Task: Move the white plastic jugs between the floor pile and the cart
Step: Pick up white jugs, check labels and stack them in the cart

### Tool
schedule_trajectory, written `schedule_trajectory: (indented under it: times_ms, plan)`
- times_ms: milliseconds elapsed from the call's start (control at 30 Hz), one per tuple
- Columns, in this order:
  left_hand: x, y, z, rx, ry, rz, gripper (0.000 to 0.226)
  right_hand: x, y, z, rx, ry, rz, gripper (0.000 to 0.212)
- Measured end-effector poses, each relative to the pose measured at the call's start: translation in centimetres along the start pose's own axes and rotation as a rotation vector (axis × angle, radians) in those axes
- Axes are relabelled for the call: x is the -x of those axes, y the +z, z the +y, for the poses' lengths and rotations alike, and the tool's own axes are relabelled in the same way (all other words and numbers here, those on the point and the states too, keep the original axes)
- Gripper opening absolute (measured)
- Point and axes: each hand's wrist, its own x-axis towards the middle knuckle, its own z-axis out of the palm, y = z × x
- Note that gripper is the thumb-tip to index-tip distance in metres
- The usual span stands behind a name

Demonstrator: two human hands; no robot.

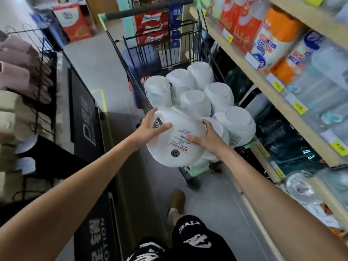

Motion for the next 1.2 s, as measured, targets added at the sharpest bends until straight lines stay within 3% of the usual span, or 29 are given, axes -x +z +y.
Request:
schedule_trajectory:
  times_ms: [133, 333, 433, 600, 800, 933, 1033, 1200]
  plan:
    - [-5.8, -1.5, 2.1, -0.018, -0.025, -0.031, 0.085, -5.1, -1.0, -2.2, 0.017, -0.023, 0.032, 0.095]
    - [-12.4, -2.9, 4.7, -0.050, -0.045, -0.062, 0.075, -10.2, -1.7, -4.0, 0.108, 0.021, 0.057, 0.133]
    - [-14.9, -3.7, 5.6, -0.084, -0.089, -0.129, 0.097, -11.5, -1.4, -4.2, 0.143, 0.029, 0.125, 0.130]
    - [-18.7, -4.3, 6.0, -0.162, -0.109, -0.241, 0.095, -13.0, -0.3, -3.5, 0.233, -0.039, 0.261, 0.118]
    - [-22.4, -5.0, 4.3, -0.241, -0.172, -0.433, 0.064, -12.9, 2.8, -2.5, 0.244, 0.035, 0.355, 0.123]
    - [-24.2, -5.6, 3.7, -0.229, -0.145, -0.531, 0.059, -13.5, 4.8, -2.2, 0.305, 0.055, 0.459, 0.125]
    - [-25.2, -5.9, 3.4, -0.255, -0.120, -0.569, 0.038, -14.5, 6.6, -2.2, 0.425, 0.094, 0.487, 0.130]
    - [-27.0, -6.6, 1.3, -0.511, -0.163, -0.548, 0.076, -16.3, 8.5, -1.0, 0.600, 0.128, 0.463, 0.126]
